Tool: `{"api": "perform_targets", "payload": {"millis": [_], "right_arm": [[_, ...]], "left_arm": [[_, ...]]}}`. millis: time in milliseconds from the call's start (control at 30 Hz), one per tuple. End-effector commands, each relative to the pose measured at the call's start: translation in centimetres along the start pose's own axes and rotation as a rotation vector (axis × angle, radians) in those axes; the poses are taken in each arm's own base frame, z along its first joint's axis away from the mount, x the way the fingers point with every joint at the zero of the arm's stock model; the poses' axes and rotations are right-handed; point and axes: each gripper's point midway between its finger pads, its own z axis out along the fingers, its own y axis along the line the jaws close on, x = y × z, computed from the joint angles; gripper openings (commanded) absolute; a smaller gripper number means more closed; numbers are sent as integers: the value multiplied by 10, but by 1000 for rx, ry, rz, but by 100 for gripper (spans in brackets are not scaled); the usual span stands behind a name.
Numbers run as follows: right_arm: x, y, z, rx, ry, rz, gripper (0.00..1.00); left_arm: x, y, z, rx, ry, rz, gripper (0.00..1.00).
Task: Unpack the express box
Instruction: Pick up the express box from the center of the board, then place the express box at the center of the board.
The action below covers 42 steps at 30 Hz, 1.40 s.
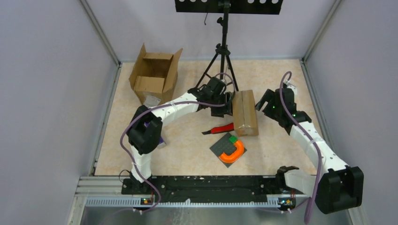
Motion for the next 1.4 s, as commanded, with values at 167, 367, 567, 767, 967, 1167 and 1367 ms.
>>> {"api": "perform_targets", "payload": {"millis": [167,367,567,767,967,1167,1367], "right_arm": [[35,103,-32,-317,125,-32,77],[65,146,-37,-373,157,-73,77],[104,193,-35,-432,210,-124,77],[148,244,-30,-498,265,-179,77],[192,276,-14,-517,322,-246,77],[198,272,0,-480,307,-287,77],[186,266,-10,-484,271,-312,77]], "left_arm": [[-6,-86,-76,284,-140,139,64],[4,-62,-102,225,-181,126,65],[14,-23,-136,134,-242,89,66],[29,26,-171,25,-334,38,67],[46,75,-185,-60,-356,-26,68],[65,116,-179,-137,-340,-91,68],[70,119,-195,-157,-360,-108,68]]}}
